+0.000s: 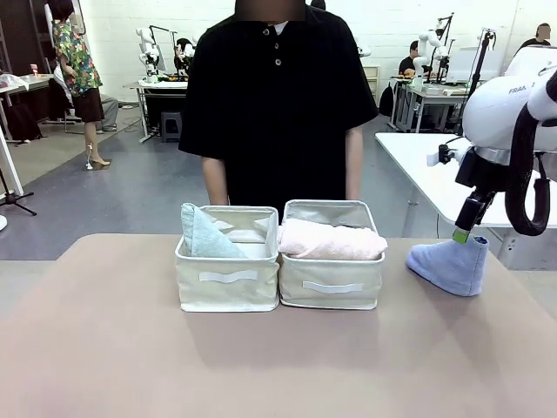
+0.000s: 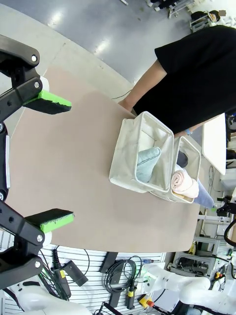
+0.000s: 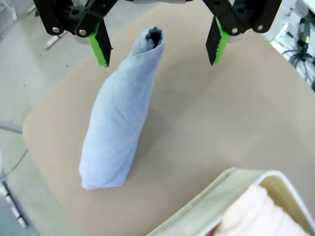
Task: Sort the towels based on their folding style.
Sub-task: Pick up another triangle-folded towel from the table and place it in the left Fabric basket.
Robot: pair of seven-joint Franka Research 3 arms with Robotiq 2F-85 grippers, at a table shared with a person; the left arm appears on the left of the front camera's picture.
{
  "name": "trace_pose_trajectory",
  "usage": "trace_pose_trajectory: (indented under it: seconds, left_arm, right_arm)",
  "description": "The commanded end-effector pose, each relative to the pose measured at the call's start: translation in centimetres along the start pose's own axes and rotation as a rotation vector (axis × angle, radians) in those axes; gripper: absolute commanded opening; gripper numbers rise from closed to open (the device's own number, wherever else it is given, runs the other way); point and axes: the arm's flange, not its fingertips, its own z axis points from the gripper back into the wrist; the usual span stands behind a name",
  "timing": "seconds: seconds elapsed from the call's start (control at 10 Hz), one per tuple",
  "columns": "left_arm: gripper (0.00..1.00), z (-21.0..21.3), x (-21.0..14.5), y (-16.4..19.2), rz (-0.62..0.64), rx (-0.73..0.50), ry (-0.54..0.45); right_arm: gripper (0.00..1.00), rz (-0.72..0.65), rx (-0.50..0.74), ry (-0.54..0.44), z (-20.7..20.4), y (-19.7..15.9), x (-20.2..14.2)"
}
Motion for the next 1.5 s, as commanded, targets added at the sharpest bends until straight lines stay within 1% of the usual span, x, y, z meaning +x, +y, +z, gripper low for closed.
trace_pose_trajectory:
  seconds: [0.0,0.3,0.5,0.7,0.8,0.9,1.0,1.1,1.2,1.3,1.4]
  left_arm:
    - [1.0,0.2,0.1,-0.1,-0.005,-0.003,-0.008]
    - [1.0,0.2,0.1,-0.1,-0.005,-0.003,-0.008]
    - [1.0,0.2,0.1,-0.1,-0.005,-0.003,-0.008]
    - [1.0,0.2,0.1,-0.1,-0.005,-0.003,-0.008]
    - [1.0,0.2,0.1,-0.1,-0.005,-0.003,-0.008]
    - [1.0,0.2,0.1,-0.1,-0.005,-0.003,-0.008]
    - [1.0,0.2,0.1,-0.1,-0.005,-0.003,-0.008]
    - [1.0,0.2,0.1,-0.1,-0.005,-0.003,-0.008]
    - [1.0,0.2,0.1,-0.1,-0.005,-0.003,-0.008]
    - [1.0,0.2,0.1,-0.1,-0.005,-0.003,-0.008]
    - [1.0,0.2,0.1,-0.1,-0.005,-0.003,-0.008]
  right_arm:
    - [1.0,-0.046,-0.051,0.033,-0.9,-1.3,-0.1]
    - [1.0,-0.078,-0.013,0.088,-4.0,-3.7,-0.2]
    - [1.0,-0.06,0.029,0.087,-5.8,-4.5,-0.3]
    - [1.0,-0.045,0.037,0.081,-6.3,-4.9,-0.4]
    - [1.0,-0.023,0.041,0.094,-6.5,-5.0,-0.5]
    - [0.42,-0.024,0.044,0.106,-6.5,-5.1,-0.5]
    - [0.42,-0.03,0.047,0.106,-6.4,-5.1,-0.5]
    - [0.0,-0.035,0.051,0.108,-6.3,-5.2,-0.5]
    - [0.36,-0.039,0.058,0.108,-6.2,-5.2,-0.4]
    - [0.0,-0.04,0.062,0.109,-6.2,-5.2,-0.4]
    - [0.0,-0.045,0.07,0.109,-6.1,-5.2,-0.4]
